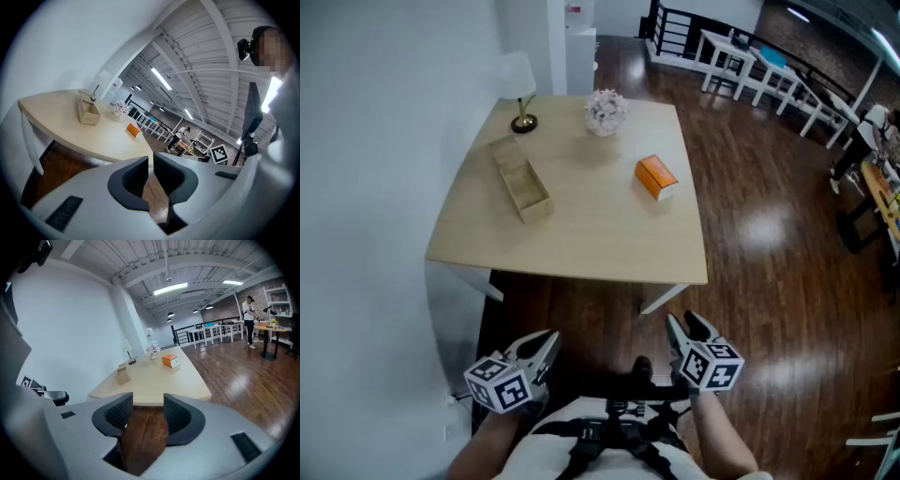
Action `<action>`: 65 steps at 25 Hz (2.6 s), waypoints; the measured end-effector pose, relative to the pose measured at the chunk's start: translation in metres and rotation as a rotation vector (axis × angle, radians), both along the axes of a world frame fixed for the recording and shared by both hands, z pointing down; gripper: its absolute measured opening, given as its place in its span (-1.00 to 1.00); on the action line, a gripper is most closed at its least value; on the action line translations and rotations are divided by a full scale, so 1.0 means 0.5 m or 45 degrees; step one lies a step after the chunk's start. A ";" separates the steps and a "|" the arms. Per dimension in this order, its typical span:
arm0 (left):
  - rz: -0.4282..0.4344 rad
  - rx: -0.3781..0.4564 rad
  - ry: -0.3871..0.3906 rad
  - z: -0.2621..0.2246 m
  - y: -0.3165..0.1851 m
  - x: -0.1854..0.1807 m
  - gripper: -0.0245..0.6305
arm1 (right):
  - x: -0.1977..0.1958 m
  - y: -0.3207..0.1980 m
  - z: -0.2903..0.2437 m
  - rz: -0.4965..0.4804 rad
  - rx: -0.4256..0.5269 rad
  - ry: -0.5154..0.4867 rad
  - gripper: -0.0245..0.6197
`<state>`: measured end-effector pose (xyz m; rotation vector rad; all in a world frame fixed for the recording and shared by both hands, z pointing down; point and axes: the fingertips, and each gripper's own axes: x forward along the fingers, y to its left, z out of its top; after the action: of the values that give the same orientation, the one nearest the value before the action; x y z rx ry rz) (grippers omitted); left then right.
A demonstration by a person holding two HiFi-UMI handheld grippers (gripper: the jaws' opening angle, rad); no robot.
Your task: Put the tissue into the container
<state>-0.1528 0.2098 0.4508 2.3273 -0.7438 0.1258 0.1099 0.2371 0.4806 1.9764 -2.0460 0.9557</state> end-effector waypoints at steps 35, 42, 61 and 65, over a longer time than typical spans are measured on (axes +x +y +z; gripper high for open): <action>-0.117 0.025 -0.007 -0.018 -0.065 -0.063 -0.85 | -0.056 -0.117 0.000 -0.091 0.027 -0.007 -0.29; -0.176 0.032 -0.031 -0.030 -0.135 -0.049 -0.85 | -0.036 -0.224 -0.001 -0.139 0.048 -0.019 -0.29; -0.216 0.013 -0.056 -0.068 -0.334 0.137 -0.85 | 0.158 -0.468 -0.008 -0.165 0.025 -0.029 -0.29; -0.234 0.007 -0.066 -0.069 -0.361 0.164 -0.85 | 0.187 -0.503 -0.011 -0.185 0.027 -0.013 -0.29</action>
<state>-0.0709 0.0293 0.4164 2.2556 -0.9807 0.1027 0.2036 -0.0144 0.4752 1.8065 -2.1784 0.9194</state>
